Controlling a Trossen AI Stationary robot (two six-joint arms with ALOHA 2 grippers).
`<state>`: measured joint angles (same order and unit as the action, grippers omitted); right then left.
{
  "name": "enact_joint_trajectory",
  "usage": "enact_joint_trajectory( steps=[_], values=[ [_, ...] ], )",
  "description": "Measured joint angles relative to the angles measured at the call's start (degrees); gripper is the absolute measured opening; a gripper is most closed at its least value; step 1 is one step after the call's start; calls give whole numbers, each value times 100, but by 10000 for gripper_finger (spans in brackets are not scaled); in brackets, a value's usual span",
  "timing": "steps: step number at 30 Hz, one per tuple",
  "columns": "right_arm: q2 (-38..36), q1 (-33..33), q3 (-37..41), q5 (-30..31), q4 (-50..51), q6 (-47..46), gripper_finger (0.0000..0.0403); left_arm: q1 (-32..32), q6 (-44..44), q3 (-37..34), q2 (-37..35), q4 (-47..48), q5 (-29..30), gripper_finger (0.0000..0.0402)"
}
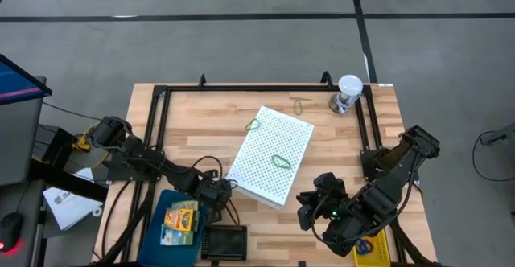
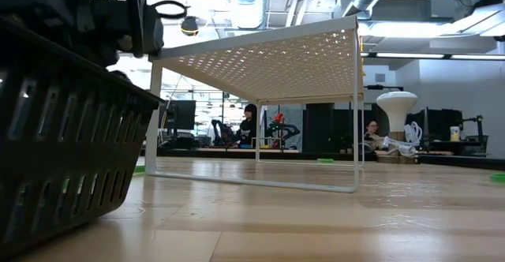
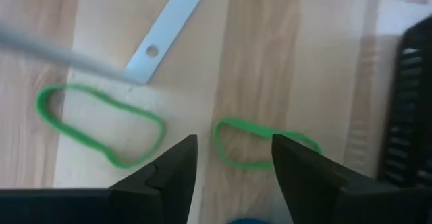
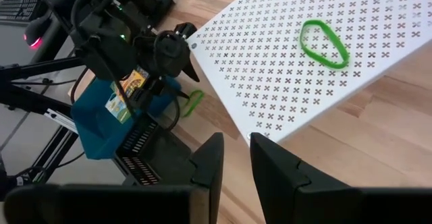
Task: Pick & Place Office Desk Supplies
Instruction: Put the green rubber band into the black bin
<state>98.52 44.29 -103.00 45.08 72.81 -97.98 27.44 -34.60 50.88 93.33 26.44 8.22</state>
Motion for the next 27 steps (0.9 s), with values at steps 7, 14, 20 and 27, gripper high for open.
enact_joint_trajectory(
  steps=[7, 14, 20, 27],
  values=[
    [0, 75, 0, 54, -16, -38, 73, 171, -628, -273, -277, -202, 165, 187],
    [5, 269, 0, 334, -1, -255, 73, 468, -971, -320, -407, -428, 733, 187],
    [6, 366, 0, 341, -14, -260, 73, 566, -1272, -318, -290, -604, 856, 187],
    [6, 369, 0, 332, 5, -229, 73, 605, -1417, -316, -254, -908, 936, 186]
  ],
)
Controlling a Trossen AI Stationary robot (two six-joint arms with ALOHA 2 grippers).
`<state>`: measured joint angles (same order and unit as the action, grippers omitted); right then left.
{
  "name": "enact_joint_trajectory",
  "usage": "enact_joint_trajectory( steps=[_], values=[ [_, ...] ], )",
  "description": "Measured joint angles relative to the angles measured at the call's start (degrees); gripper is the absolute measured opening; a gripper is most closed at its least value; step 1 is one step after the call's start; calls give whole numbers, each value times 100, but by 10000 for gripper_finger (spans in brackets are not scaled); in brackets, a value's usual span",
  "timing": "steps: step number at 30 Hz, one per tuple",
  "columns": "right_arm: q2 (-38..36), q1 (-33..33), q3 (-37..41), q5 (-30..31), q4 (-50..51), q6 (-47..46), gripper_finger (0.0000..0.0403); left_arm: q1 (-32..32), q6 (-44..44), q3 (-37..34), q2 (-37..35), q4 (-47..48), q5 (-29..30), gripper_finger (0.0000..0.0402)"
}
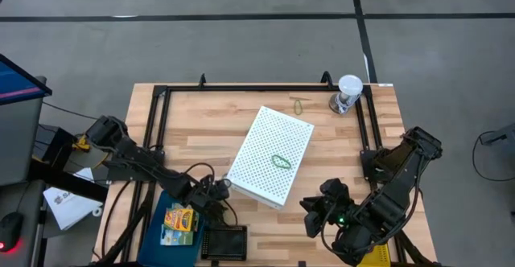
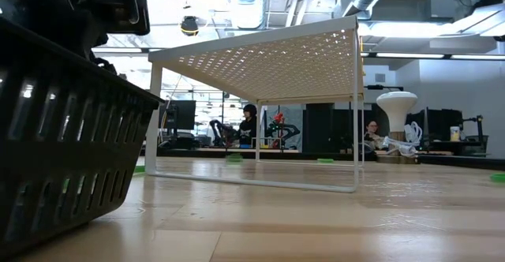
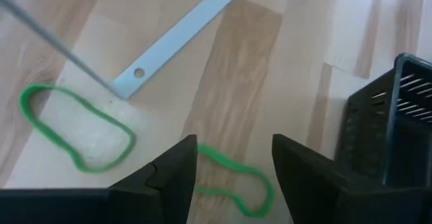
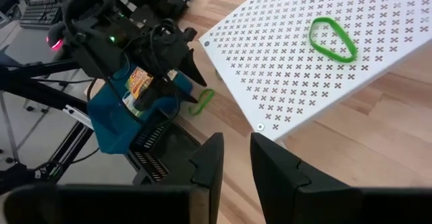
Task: Pick & Place Office Desk Supplies
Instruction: Put the green rubber band into the black bin
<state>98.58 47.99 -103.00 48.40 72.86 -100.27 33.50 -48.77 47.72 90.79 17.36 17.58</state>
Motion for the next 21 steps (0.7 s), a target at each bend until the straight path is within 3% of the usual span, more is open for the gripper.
enact_joint_trajectory(
  steps=[5, 21],
  values=[
    [0, 1, 0, -24, 28, 60, 73, -4, 229, 1, 242, -144, -305, 186],
    [-2, 55, 0, -35, 59, 34, 72, -214, 74, 1, 578, -174, -409, 186]
  ],
)
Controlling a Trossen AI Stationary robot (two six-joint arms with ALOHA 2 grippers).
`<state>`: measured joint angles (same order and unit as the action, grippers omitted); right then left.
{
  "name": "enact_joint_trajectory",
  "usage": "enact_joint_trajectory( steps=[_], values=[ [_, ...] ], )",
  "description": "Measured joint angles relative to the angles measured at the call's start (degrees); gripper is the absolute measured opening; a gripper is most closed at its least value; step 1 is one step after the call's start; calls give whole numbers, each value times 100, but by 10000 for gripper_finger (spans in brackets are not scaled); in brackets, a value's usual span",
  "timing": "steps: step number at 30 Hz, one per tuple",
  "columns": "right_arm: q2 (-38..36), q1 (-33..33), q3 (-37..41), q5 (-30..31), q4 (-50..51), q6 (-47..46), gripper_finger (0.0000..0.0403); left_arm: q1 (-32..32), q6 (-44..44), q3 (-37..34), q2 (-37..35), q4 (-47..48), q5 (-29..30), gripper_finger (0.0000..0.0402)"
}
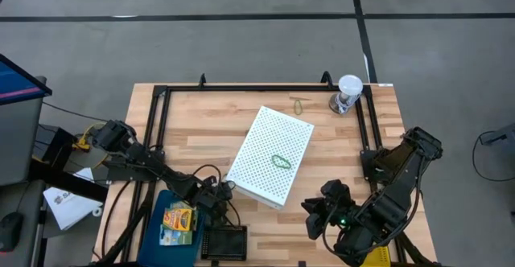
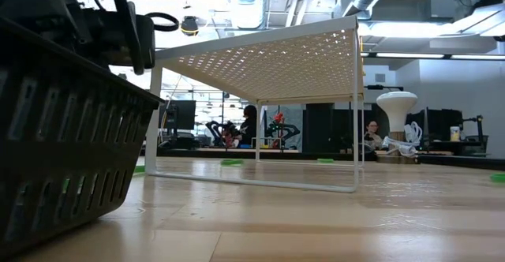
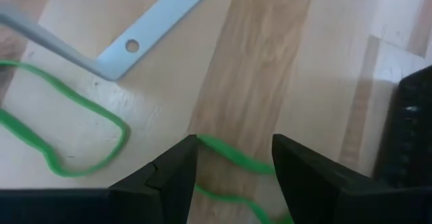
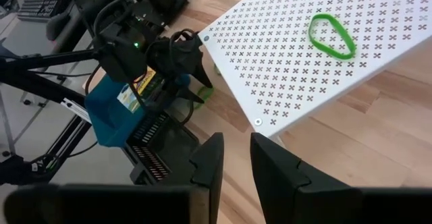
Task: Pick & Place Office Desk Supplies
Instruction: Put the green rubber band into the black bin
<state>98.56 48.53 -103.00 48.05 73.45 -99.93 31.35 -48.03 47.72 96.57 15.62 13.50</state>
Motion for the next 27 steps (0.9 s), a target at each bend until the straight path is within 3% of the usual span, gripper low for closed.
enact_joint_trajectory(
  steps=[9, 19, 27],
  values=[
    [0, -2, 0, 0, 4, -1, 72, -20, 20, 0, 0, -2, 209, 186],
    [0, 9, 2, -16, -9, -16, 72, -85, 144, 17, 332, -276, -26, 184],
    [0, 20, 2, -16, -17, 6, 72, -81, 153, 15, 313, -128, -27, 126]
  ],
)
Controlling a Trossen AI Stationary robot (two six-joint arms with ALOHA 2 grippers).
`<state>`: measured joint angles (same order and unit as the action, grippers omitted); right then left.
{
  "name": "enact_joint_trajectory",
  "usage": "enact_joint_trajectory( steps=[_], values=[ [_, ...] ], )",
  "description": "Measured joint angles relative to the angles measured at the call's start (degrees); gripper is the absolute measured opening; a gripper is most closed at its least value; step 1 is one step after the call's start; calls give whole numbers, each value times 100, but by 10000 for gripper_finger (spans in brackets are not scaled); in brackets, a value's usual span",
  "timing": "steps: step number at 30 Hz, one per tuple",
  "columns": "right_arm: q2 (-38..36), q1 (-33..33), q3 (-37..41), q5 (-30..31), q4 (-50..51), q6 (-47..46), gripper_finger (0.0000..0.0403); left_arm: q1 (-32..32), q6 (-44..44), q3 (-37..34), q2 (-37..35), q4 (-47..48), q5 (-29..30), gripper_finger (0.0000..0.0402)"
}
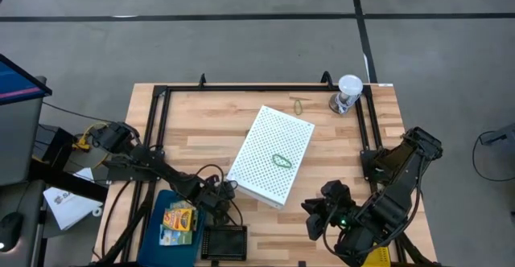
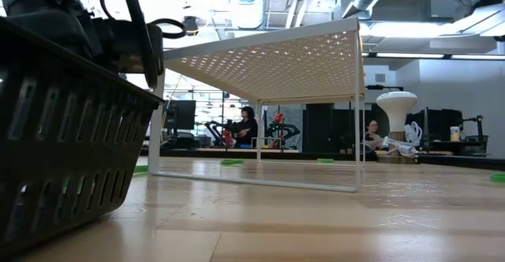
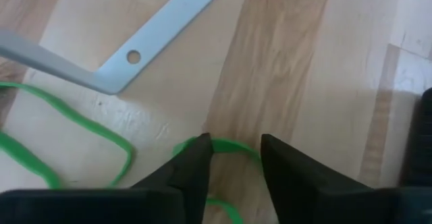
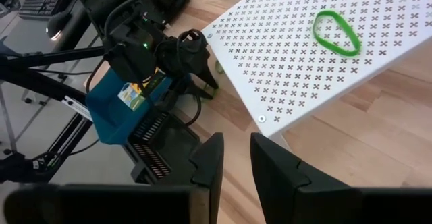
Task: Pick & Place Office Desk Supplies
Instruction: Put the green rubber band into the black bin
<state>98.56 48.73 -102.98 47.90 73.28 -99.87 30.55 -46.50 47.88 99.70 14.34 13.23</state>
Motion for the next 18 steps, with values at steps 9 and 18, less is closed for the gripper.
enact_joint_trajectory(
  steps=[9, 18],
  values=[
    [0, 0, 0, 0, -2, 38, 72, -63, -26, -4, 9, 111, 25, 55],
    [0, 0, 0, 3, -40, 41, 72, -63, -23, -29, -163, 69, 67, 2]
  ],
)
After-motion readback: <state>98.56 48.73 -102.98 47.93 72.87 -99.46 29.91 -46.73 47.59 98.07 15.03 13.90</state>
